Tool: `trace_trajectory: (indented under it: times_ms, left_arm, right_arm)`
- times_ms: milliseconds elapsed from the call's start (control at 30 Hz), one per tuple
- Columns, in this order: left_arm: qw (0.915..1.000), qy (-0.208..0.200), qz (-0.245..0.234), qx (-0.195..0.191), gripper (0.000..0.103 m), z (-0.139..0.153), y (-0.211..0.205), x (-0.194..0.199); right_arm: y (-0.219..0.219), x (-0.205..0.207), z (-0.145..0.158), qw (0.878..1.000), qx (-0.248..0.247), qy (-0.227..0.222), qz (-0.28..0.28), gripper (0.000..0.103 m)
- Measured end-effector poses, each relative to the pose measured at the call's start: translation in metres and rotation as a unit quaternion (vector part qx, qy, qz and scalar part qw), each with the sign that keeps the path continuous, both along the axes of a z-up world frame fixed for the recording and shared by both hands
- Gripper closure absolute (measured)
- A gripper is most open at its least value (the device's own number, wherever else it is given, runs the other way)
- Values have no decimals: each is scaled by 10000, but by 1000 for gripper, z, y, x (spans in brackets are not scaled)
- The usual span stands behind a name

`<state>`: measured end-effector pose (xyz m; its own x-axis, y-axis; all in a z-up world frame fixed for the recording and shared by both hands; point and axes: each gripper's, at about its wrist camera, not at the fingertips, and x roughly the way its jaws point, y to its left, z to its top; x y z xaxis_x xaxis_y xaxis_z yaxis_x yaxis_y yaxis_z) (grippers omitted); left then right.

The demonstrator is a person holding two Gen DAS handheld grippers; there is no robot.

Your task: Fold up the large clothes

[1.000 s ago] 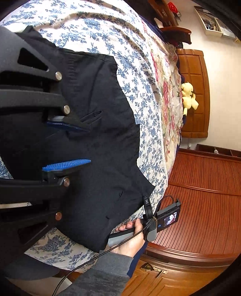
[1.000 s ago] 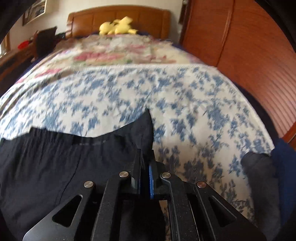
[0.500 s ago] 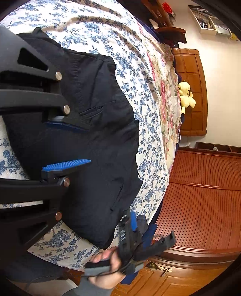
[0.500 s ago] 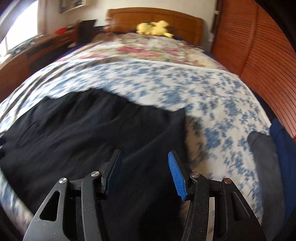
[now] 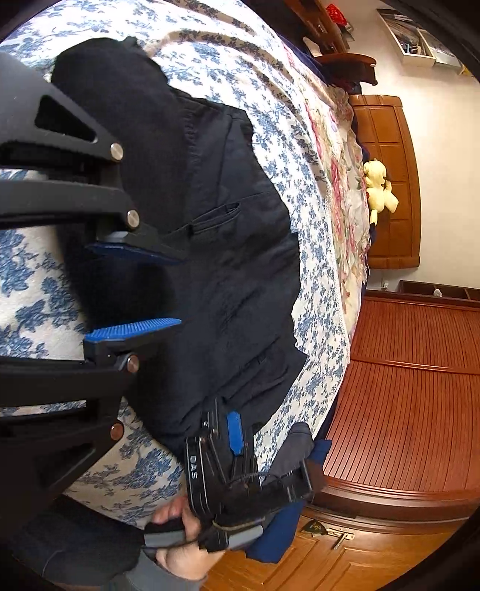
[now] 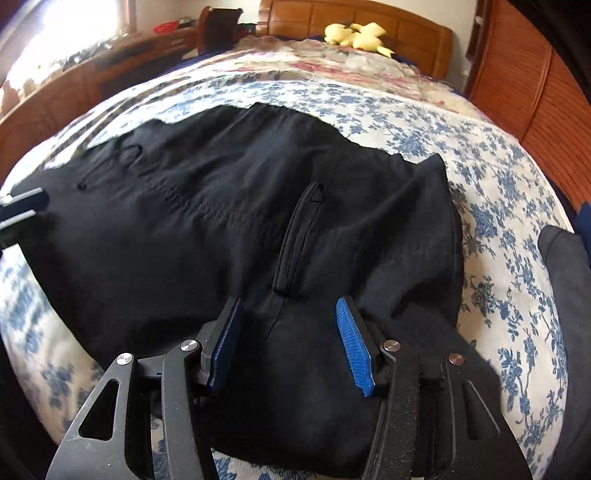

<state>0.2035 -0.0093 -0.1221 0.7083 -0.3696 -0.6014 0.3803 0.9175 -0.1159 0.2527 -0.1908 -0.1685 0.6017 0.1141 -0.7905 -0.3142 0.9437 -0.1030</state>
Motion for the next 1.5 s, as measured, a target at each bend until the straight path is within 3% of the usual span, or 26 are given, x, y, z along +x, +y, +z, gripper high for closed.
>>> trace_trajectory:
  times_ms: [267, 467, 667, 767, 867, 1067, 1300, 1500]
  left_arm:
    - [10000, 7, 21, -17, 75, -2, 2, -11]
    - [9999, -6, 127, -109, 75, -3, 11, -16]
    - [9998, 2, 169, -125, 74, -5, 13, -15]
    - [9998, 15, 151, -122, 74, -5, 14, -16]
    - [9998, 21, 153, -86, 73, -5, 11, -15]
    - [9998, 20, 39, -174, 73, -3, 0, -15]
    - [9998, 68, -107, -166, 73, -5, -13, -10]
    - [9997, 74, -189, -149, 73, -7, -20, -9]
  right_arm:
    - [3, -17, 12, 9989, 73, -426, -195, 50]
    - [22, -32, 29, 9971, 330, -651, 204, 50]
    - [48, -37, 25, 9955, 434, -594, 598, 50]
    - [56, -31, 9, 9968, 242, -262, 710, 50]
    - [52, -27, -1, 9963, 372, -100, 766, 49]
    - [55, -34, 2, 9963, 209, -264, 796, 49]
    - [20, -51, 21, 9980, 437, -252, 391, 49]
    - [1, -69, 42, 9986, -97, -513, 93, 49]
